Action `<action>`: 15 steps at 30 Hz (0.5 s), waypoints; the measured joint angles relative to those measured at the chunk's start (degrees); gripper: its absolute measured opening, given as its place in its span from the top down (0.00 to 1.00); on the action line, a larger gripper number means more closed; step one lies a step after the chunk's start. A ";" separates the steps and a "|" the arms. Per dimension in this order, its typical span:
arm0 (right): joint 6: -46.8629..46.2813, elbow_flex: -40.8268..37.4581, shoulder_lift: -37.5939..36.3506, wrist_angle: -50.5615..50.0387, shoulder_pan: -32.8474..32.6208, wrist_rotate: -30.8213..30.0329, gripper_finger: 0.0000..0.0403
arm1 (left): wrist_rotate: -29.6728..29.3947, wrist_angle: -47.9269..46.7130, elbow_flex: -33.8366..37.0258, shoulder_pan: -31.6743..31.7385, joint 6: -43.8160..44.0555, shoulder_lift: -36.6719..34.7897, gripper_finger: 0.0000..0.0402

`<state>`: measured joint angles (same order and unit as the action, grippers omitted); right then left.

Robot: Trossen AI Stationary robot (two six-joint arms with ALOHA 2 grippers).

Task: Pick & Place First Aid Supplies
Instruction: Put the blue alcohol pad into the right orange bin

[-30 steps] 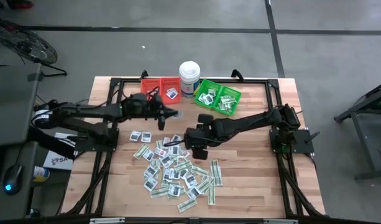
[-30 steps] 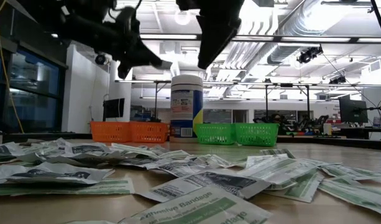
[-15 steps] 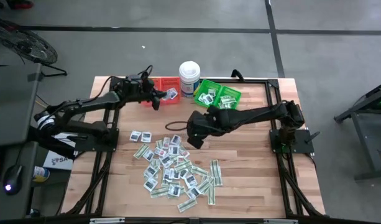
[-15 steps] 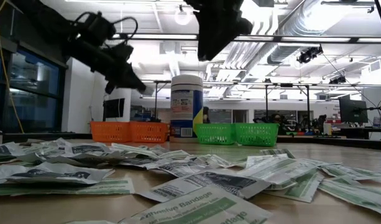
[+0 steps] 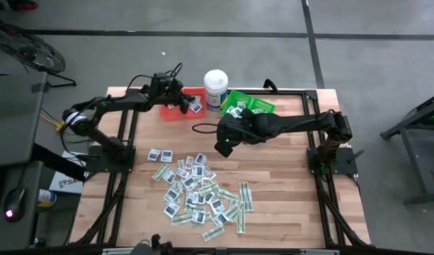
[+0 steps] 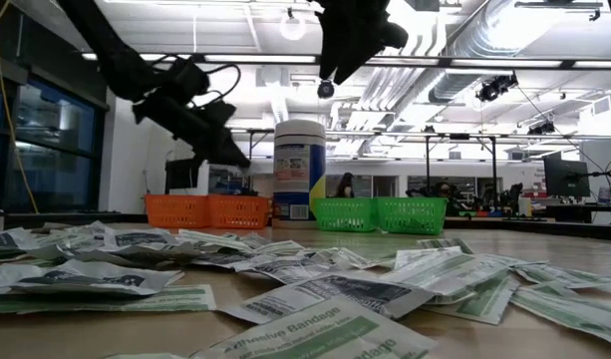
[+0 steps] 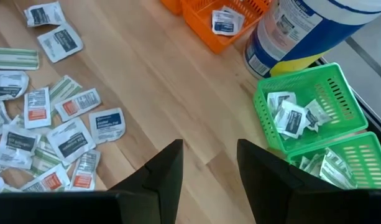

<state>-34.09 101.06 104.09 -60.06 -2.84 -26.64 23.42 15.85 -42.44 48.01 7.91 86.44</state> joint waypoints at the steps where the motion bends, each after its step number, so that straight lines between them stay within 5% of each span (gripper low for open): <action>1: 0.00 0.00 0.00 -0.04 -0.02 0.01 0.64 | -0.14 -1.22 -1.23 0.00 -0.19 1.02 1.00; 15: 1.51 0.00 0.00 -0.06 -1.38 -0.03 0.64 | -2.19 -11.57 -5.66 -0.02 -1.04 4.96 0.95</action>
<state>-32.58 101.06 104.09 -60.12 -4.21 -26.67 21.23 4.28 -48.10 47.99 6.87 91.39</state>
